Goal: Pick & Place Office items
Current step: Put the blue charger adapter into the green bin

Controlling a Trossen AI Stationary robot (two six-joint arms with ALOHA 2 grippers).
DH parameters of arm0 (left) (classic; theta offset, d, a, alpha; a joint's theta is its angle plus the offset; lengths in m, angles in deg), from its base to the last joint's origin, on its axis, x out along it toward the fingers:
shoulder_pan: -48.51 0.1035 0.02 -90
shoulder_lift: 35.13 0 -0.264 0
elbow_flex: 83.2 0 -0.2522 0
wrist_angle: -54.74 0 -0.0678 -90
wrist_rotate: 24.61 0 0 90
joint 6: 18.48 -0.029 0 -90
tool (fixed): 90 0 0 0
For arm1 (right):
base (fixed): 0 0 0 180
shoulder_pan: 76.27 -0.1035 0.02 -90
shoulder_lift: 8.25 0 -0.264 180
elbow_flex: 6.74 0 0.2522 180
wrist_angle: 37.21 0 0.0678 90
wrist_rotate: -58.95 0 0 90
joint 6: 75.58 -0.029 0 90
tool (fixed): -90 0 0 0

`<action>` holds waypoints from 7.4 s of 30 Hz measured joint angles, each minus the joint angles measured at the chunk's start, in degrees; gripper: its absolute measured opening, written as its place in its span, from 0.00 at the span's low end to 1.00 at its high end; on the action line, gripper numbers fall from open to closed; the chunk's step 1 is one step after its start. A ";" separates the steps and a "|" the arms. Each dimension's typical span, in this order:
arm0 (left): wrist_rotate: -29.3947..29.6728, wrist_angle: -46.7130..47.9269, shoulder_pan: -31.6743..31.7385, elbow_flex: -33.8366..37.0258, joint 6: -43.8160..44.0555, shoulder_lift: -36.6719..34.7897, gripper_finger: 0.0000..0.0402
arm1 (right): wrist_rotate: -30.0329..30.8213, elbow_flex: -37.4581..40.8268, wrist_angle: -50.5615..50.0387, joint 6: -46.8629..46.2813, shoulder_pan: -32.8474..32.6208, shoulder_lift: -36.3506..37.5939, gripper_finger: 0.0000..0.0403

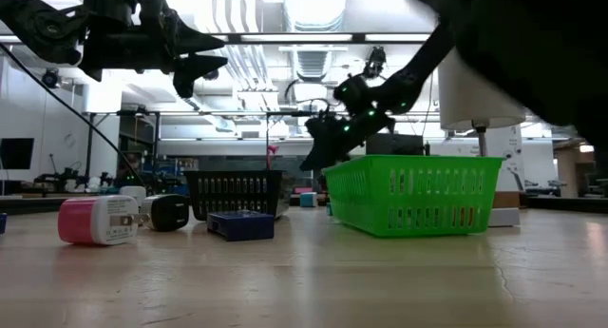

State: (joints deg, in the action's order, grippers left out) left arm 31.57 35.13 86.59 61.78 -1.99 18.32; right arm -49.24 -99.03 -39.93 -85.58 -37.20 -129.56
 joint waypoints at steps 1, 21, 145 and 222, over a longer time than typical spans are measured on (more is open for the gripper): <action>0.02 0.00 -0.01 0.00 0.00 0.00 0.47 | -0.03 -1.88 -2.88 0.49 0.00 -1.06 0.02; 0.00 -0.01 0.00 0.02 0.00 -0.02 0.47 | 5.72 -12.34 -18.61 4.87 1.07 -8.49 0.02; 0.02 0.01 0.02 0.00 0.00 0.00 0.47 | 4.34 -22.86 -41.99 6.98 -4.24 -8.22 0.02; 0.00 0.00 0.00 0.01 0.00 -0.04 0.47 | 34.58 -16.82 -48.21 4.34 -15.08 16.68 0.02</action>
State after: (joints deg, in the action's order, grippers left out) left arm 31.57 35.13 86.59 61.79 -1.99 18.28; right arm -14.66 -115.86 -88.13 -81.24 -52.27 -112.89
